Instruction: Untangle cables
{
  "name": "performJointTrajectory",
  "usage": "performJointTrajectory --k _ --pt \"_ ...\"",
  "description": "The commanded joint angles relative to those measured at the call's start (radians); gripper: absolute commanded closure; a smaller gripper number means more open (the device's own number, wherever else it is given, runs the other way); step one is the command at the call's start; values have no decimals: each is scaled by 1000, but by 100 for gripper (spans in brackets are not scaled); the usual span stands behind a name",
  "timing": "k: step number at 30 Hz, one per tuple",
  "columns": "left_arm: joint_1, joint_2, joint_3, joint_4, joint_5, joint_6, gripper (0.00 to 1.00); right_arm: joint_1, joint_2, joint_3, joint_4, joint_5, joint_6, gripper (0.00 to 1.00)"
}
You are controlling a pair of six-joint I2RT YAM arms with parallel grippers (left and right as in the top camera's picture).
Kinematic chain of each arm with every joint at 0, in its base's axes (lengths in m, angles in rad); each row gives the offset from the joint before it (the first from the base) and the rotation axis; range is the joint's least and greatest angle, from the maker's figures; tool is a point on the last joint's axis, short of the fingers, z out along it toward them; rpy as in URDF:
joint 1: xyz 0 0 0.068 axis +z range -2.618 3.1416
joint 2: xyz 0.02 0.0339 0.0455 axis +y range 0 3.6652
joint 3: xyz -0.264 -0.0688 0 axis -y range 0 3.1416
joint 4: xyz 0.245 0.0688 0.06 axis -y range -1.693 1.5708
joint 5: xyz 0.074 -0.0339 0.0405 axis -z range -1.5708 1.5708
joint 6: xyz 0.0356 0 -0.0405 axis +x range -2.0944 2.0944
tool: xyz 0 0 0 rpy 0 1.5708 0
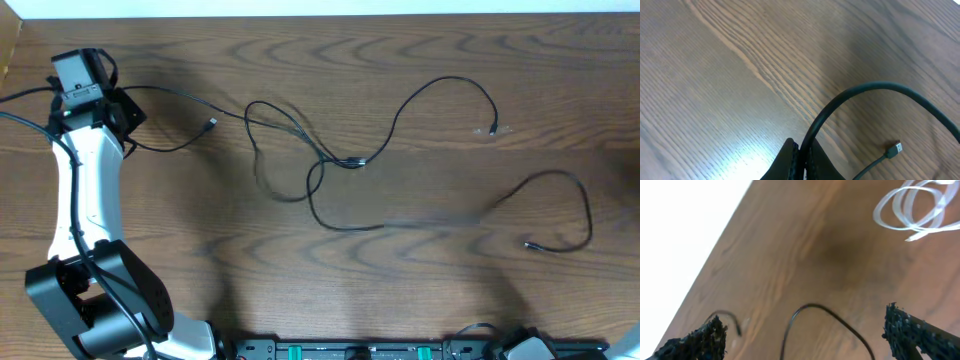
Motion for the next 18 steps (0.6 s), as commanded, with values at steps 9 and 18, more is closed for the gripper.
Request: performJointTrajectory --k 9,18 --pt "-112 13 9 -3 12 -5 92 315 -1 5 -1 -416 -227 1" --pt "-200 13 9 -3 12 -5 92 769 27 4 -30 -178 -249 1"
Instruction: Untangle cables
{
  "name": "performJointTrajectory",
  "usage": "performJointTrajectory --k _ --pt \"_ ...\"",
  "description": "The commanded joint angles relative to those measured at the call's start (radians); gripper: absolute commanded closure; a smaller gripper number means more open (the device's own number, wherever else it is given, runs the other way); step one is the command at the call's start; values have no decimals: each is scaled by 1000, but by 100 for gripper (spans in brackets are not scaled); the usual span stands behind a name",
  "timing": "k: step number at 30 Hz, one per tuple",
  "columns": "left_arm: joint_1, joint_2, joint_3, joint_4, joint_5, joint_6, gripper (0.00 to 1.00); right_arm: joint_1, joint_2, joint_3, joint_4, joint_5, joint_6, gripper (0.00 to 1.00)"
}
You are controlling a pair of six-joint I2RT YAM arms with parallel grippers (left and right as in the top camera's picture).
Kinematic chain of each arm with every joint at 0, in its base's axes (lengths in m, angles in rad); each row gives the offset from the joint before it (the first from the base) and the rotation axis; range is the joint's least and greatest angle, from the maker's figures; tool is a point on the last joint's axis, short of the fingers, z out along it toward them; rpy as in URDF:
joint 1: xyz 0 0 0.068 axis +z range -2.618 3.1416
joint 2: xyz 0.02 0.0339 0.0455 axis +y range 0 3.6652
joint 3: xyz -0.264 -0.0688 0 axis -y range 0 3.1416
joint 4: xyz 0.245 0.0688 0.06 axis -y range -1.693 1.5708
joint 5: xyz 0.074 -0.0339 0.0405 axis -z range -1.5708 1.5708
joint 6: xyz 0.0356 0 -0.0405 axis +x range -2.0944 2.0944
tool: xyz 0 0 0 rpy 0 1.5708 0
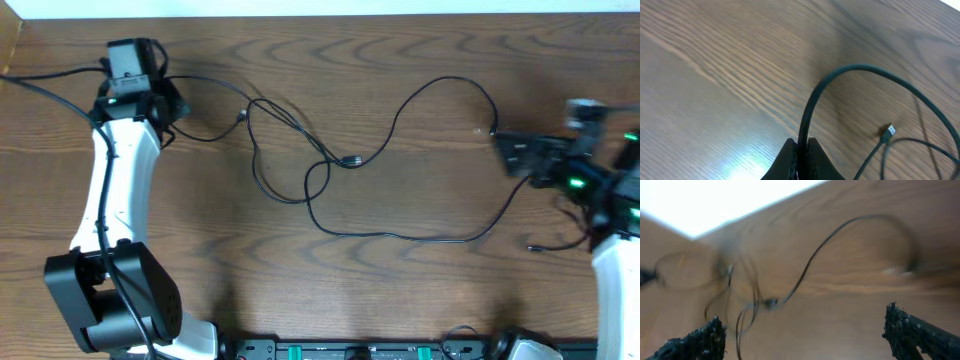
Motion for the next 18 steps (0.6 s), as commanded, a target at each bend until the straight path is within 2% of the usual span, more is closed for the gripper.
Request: performJointTrajectory --k 1,11,17,18 --pt "-25 13 9 -3 5 -5 92 177 31 4 -22 152 -31 1" --pt "-37 13 9 -3 5 -5 92 562 196 4 3 219 26 1" --pt "-37 13 9 -4 5 -5 92 724 317 4 159 232 161 1" --pt "-37 13 9 -7 5 -5 92 765 362 4 210 281 215 2"
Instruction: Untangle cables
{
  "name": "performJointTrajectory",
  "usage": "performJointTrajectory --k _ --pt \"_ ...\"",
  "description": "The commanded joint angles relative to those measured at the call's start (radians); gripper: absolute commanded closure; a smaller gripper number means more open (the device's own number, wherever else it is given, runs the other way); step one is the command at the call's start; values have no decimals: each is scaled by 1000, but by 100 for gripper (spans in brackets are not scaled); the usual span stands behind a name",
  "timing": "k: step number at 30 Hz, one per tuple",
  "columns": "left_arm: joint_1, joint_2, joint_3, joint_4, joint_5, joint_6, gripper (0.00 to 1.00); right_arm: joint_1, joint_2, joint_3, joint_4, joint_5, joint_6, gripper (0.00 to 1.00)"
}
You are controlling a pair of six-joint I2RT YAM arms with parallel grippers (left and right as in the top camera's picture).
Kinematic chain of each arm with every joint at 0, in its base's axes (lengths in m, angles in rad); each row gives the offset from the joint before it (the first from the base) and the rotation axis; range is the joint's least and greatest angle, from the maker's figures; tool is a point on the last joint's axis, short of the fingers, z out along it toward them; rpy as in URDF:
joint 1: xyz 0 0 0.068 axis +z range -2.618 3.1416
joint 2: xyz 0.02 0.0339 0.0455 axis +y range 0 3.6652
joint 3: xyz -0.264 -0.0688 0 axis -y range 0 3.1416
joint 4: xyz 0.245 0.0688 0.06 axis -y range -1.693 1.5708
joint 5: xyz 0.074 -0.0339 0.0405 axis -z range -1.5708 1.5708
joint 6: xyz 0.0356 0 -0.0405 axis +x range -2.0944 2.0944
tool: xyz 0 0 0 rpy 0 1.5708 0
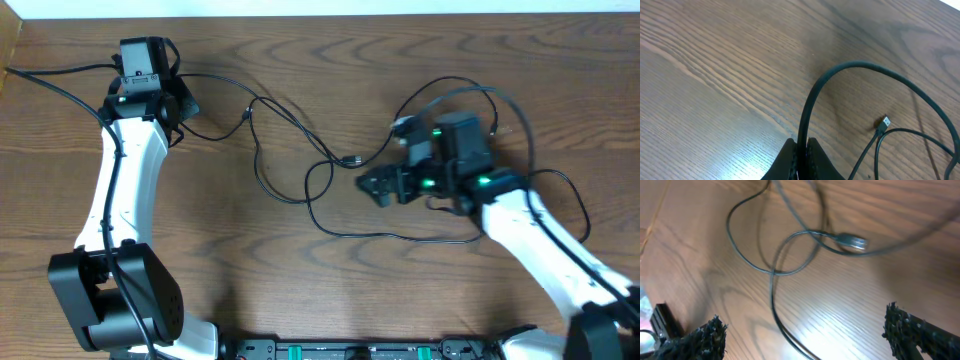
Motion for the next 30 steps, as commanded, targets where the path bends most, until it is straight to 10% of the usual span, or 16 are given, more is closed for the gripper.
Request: performJointTrajectory --k 1,30 --pt "-2 13 9 -10 -3 -5 92 87 88 4 82 106 156 3" --pt "-2 13 9 -9 -3 -5 92 505 394 5 378 537 190 20"
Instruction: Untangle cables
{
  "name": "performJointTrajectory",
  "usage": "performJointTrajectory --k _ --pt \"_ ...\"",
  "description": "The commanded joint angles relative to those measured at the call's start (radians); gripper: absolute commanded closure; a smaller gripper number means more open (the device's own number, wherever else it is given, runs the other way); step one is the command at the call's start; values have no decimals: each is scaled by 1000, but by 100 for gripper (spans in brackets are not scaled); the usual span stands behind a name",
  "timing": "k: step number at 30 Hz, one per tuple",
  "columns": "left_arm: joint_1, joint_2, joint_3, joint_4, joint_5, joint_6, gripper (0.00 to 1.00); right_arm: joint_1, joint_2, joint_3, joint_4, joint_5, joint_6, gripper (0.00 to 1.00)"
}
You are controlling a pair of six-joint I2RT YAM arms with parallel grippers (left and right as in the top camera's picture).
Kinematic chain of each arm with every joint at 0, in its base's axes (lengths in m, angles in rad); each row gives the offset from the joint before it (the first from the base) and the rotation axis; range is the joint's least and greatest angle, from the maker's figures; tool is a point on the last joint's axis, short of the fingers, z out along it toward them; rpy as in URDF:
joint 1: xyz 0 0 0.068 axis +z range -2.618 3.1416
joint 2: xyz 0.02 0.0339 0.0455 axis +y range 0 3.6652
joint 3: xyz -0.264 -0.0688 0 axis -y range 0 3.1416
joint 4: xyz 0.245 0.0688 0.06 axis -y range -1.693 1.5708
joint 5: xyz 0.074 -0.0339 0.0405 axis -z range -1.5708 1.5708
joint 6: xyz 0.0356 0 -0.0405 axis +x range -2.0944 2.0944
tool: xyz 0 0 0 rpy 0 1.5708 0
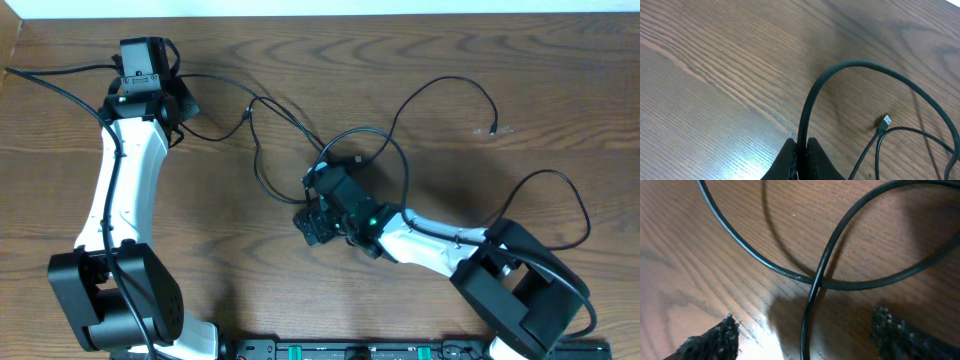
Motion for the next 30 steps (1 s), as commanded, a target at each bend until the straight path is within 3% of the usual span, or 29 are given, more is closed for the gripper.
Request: performJointTrajectory --k 1,8,12,21,27,30 --pt "-2 13 9 -2 -3 -5 92 21 20 5 -2 99 8 21" --pt "-2 13 9 -2 -3 -5 92 30 24 5 -2 151 29 25" --pt "-2 13 9 -2 -3 -5 92 31 47 20 -8 169 36 37" --pt "-2 13 9 -3 -3 -5 93 65 138 150 -154 186 -2 47" --pt "-2 13 9 -3 -3 -5 92 81 151 182 -201 211 3 69" --pt "-2 13 9 -3 -3 -5 92 81 151 182 -205 211 10 88"
